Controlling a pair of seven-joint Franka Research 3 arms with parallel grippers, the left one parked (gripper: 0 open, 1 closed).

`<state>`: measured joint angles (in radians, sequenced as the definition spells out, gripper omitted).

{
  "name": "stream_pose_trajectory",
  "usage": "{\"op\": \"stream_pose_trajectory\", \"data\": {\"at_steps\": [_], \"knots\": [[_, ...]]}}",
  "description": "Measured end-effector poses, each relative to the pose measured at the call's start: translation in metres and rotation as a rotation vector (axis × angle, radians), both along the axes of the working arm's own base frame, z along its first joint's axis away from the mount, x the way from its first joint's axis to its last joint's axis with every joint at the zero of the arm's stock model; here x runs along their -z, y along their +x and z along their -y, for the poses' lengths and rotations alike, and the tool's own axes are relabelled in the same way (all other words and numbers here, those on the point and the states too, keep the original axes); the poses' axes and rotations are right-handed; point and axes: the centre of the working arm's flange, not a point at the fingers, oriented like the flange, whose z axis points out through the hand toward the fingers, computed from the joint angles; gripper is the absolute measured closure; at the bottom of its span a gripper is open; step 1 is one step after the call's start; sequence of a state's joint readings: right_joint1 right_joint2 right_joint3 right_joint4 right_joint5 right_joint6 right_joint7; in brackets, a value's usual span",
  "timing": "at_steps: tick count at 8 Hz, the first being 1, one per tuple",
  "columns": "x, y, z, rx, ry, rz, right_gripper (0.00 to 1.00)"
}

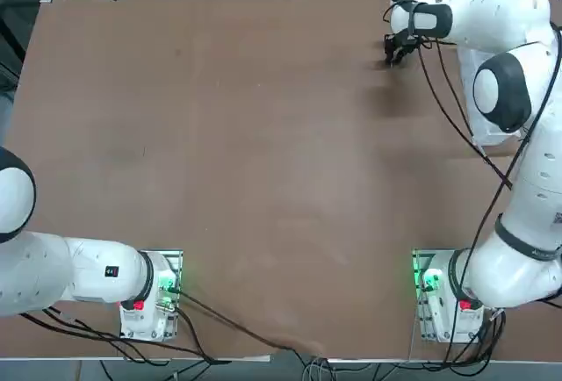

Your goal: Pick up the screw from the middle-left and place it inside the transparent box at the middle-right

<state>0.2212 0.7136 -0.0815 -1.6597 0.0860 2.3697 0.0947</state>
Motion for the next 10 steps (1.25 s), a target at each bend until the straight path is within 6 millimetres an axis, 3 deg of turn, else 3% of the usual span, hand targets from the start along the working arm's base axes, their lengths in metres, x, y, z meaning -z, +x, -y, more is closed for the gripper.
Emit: {"op": "stream_pose_trajectory", "data": {"at_steps": [3,8,10], "knots": [[-0.002,0.001,0.003,0.001,-0.008,0.002,0.88],[-0.003,0.001,-0.002,-0.006,-0.005,0.008,0.96],[-0.022,0.005,-0.002,-0.005,0.001,0.034,0.96]]}}
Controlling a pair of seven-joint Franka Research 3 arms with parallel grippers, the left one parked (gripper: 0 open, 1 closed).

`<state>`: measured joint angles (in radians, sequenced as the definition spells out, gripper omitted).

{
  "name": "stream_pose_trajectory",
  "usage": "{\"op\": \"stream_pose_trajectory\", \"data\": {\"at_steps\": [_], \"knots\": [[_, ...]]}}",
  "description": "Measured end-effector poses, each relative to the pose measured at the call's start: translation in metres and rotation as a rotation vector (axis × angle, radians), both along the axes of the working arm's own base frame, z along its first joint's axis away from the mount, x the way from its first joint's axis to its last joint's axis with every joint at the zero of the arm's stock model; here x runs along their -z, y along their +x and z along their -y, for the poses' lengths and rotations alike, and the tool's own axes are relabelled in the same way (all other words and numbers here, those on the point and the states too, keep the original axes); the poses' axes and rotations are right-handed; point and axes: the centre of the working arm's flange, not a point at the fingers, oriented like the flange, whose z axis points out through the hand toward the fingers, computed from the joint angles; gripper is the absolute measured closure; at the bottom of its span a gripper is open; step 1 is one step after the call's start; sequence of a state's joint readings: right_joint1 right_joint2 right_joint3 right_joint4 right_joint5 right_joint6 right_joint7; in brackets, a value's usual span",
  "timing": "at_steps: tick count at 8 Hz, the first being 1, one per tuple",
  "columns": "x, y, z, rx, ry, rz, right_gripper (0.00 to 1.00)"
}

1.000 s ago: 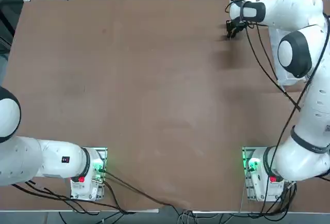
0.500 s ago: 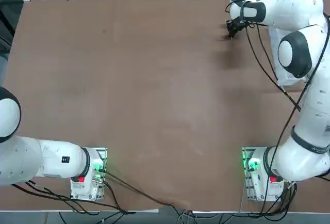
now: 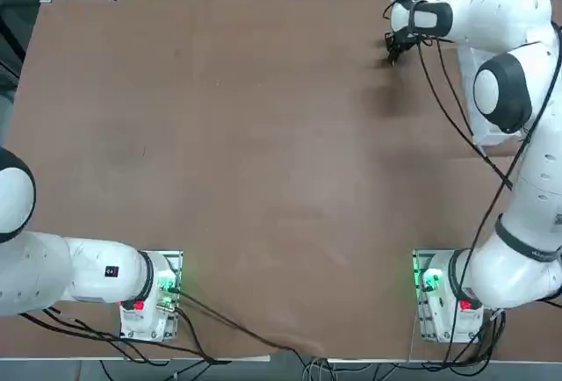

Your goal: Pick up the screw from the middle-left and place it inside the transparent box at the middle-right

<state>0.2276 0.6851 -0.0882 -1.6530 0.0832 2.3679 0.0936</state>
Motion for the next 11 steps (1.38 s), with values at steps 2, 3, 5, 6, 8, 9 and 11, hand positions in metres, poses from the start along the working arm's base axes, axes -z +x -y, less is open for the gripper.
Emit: {"op": "stream_pose_trajectory", "data": {"at_steps": [2,3,5,6,8,9,11], "knots": [[-0.049,0.005,0.019,-0.013,0.005,0.018,0.96],[-0.077,0.004,0.042,-0.033,0.006,0.007,0.96],[-0.122,-0.003,0.104,-0.098,-0.002,-0.025,0.96],[-0.135,-0.009,0.138,-0.132,-0.019,-0.042,0.96],[-0.144,-0.022,0.196,-0.221,-0.06,-0.087,0.96],[-0.145,-0.029,0.223,-0.26,-0.074,-0.104,0.96],[-0.141,-0.048,0.277,-0.298,-0.08,-0.132,0.96]]}}
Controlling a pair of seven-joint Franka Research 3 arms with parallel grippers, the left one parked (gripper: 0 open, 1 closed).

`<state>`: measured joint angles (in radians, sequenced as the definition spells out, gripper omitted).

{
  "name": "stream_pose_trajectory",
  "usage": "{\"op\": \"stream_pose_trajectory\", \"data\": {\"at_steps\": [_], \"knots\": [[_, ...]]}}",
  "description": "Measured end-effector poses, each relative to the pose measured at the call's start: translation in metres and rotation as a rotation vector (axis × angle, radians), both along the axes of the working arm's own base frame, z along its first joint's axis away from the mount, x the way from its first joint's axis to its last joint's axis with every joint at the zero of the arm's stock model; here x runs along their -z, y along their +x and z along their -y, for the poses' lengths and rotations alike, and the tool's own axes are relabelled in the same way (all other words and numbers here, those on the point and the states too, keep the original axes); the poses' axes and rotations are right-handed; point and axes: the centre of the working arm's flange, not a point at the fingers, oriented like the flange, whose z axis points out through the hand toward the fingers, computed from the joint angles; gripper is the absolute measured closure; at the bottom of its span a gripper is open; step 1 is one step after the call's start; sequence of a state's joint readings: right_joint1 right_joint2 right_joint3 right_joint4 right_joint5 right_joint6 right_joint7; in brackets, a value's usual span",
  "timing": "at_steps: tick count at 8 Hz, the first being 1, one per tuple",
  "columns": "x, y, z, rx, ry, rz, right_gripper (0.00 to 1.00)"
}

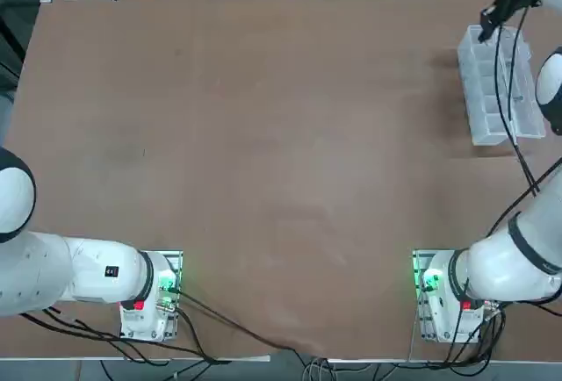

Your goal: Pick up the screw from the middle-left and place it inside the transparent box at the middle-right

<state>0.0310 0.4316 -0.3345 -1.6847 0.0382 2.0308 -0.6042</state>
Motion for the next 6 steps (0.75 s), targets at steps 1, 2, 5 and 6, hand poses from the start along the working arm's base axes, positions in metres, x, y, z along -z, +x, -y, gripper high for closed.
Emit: {"op": "stream_pose_trajectory", "data": {"at_steps": [1,2,5,6], "knots": [[0.005,-0.009,0.021,-0.005,0.006,-0.015,0.96],[0.012,-0.016,0.031,-0.007,0.011,-0.025,0.96],[0.03,-0.023,0.039,0.001,0.006,-0.02,0.96],[0.037,-0.025,0.042,0.005,0.004,-0.019,0.93]]}}
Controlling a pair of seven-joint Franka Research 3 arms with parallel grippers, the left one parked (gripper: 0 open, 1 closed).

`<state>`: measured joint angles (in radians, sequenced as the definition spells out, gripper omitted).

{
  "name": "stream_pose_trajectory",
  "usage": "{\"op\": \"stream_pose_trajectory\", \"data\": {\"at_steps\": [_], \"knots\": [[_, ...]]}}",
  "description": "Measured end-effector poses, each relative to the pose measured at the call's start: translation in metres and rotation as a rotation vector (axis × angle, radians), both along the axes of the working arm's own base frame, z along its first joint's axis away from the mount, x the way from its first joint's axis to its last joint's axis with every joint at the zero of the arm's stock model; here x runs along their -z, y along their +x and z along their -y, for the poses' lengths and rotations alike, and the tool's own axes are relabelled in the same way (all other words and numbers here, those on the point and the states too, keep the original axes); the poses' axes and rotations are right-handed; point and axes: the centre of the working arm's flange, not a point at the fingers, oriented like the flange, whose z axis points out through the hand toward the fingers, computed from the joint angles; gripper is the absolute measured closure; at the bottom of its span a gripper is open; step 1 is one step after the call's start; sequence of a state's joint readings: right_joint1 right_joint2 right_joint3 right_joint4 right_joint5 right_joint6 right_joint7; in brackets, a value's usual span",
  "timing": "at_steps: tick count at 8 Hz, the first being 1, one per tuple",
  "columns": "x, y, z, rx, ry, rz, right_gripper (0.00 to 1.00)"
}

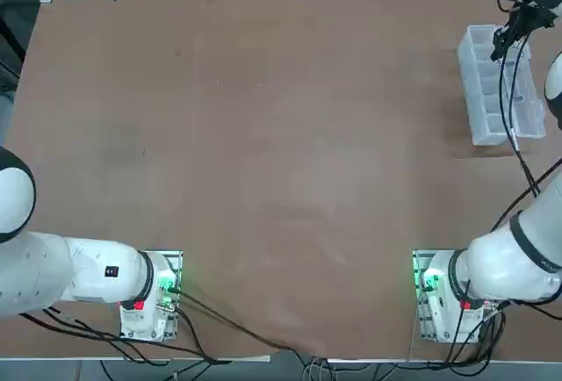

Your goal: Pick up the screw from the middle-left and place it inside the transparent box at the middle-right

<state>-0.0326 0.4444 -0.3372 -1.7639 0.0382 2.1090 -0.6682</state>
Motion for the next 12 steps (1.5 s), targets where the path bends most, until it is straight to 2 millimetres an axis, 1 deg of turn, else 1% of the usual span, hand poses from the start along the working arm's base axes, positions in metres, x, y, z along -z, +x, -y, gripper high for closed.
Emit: {"op": "stream_pose_trajectory", "data": {"at_steps": [1,3,5,6,7,8,9,10,12], "knots": [[0.006,-0.001,0.002,0.004,-0.001,-0.006,0.93],[0.016,-0.002,0.003,0.004,-0.001,-0.02,0.82],[0.012,0.002,-0.001,-0.003,-0.001,-0.01,0.47],[0.005,0.006,-0.002,-0.008,-0.005,0.004,0.26],[-0.008,0.01,-0.003,-0.012,-0.009,0.028,0.09],[-0.03,0.015,-0.007,-0.019,-0.011,0.062,0.0],[-0.069,0.021,-0.019,-0.035,-0.005,0.101,0.0],[-0.111,0.022,-0.036,-0.04,0.007,0.124,0.0],[-0.19,0.016,-0.071,0.024,0.05,0.14,0.0]]}}
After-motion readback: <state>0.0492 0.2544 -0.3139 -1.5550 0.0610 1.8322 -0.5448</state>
